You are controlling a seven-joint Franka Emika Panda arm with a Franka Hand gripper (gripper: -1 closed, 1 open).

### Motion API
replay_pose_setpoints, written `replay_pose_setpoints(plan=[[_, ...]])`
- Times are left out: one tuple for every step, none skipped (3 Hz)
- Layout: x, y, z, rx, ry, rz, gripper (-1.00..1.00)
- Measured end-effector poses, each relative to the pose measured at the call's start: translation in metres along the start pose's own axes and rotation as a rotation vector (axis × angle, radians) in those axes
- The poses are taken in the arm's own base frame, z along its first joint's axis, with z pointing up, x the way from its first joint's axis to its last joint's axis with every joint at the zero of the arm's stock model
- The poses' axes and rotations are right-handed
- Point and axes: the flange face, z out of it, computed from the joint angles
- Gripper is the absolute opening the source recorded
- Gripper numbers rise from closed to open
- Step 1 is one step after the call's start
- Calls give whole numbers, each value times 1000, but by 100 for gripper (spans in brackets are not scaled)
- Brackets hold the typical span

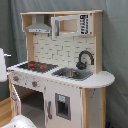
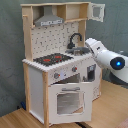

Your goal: Play with the kitchen

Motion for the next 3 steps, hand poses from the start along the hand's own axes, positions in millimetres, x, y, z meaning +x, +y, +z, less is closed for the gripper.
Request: replay_pose_setpoints(plan=[[-6,6,9,49,-12,-58,100],[-10,11,15,104,-20,-114,100],[-14,14,20,161,-22,-166,100]])
